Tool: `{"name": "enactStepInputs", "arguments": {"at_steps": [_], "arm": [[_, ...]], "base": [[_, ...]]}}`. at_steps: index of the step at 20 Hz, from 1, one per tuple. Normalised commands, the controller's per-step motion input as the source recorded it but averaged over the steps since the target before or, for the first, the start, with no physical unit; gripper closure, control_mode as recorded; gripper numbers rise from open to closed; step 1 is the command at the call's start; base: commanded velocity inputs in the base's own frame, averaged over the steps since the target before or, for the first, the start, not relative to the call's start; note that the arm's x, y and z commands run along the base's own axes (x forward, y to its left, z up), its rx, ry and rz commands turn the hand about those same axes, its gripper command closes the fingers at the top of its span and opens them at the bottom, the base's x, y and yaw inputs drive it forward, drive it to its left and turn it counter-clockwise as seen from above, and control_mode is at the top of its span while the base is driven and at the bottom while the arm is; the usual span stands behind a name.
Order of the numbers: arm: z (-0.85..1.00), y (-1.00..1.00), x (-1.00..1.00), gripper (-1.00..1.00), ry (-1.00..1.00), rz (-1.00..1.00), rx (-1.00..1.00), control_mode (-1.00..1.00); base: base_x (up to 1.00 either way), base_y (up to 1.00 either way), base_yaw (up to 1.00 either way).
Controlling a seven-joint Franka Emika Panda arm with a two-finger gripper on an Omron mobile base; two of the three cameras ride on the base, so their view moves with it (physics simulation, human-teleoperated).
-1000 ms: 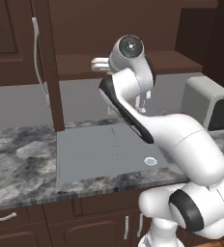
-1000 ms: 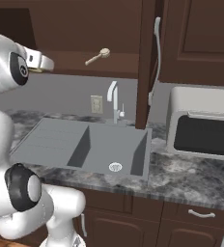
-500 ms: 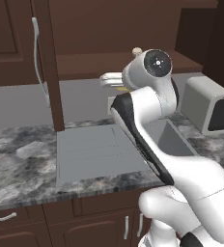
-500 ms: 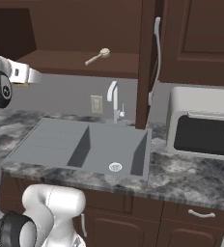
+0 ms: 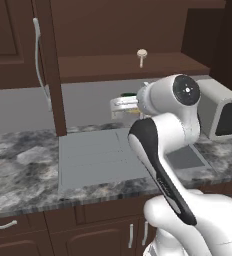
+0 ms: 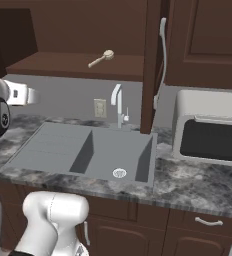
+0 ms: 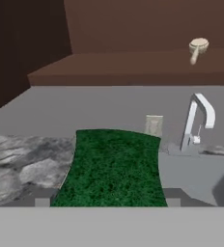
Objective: Locate and retrieve the sponge and dish brush from the cabinet. Place them next to the sink.
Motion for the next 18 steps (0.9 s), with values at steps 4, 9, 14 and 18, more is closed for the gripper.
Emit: {"name": "enactStepInputs", "arguments": {"at_steps": [4,9,14,18], "arm": [[-0.54,0.05,-0.08,1.00,0.02,0.12,-0.07,-1.00],[-0.53,0.10,-0.03,1.00,-0.01,0.15,-0.13,-1.00],[-0.41,0.13,0.14,1.00,0.06,0.20,-0.02,-1.00],[-0.34,0.12,0.21,1.00,0.11,0.23,0.00,-1.00]], "base": [[0.00,0.00,0.00],[0.00,0.00,0.00],[0.00,0.00,0.00],[0.00,0.00,0.00]]}}
